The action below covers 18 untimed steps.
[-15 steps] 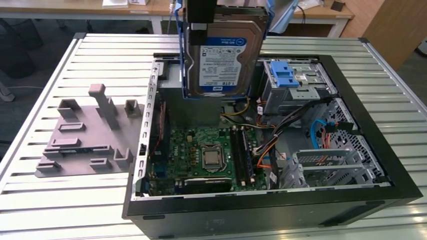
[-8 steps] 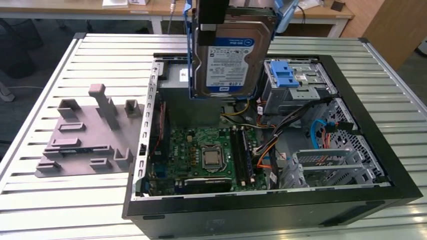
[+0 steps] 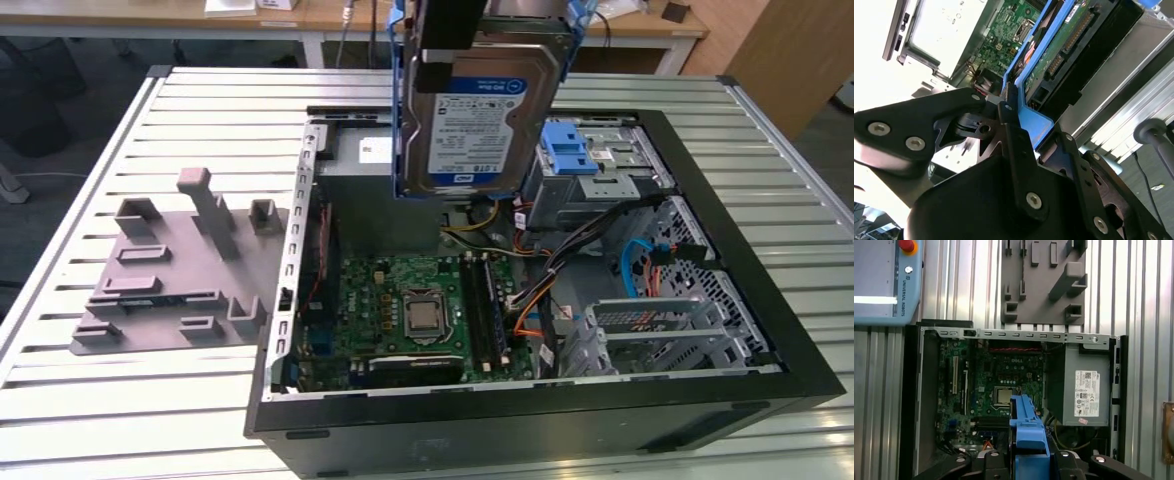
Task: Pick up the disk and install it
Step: 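Insert the disk into the insertion slot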
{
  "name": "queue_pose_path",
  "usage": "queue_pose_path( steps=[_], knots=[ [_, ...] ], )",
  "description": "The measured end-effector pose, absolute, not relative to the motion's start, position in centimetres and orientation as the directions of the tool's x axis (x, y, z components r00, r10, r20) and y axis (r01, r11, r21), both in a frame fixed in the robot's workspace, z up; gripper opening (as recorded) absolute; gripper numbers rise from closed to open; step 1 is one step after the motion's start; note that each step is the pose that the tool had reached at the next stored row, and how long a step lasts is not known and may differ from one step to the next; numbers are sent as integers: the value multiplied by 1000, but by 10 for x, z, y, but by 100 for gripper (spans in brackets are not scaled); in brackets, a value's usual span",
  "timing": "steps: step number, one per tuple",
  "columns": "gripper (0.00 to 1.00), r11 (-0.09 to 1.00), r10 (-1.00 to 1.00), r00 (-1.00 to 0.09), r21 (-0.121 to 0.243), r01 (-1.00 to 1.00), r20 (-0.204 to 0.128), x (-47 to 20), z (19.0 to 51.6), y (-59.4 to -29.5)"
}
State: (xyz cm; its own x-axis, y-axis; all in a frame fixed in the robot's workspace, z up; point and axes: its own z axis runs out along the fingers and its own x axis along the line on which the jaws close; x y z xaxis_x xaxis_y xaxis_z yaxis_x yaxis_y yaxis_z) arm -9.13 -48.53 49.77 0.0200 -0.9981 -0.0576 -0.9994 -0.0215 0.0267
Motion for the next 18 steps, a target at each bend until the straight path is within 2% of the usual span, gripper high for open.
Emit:
queue_pose_path(
  steps=[18],
  knots=[
    [37, -22, -998, 20, 27, -999, -57, -72, 497, -493]
  ],
)
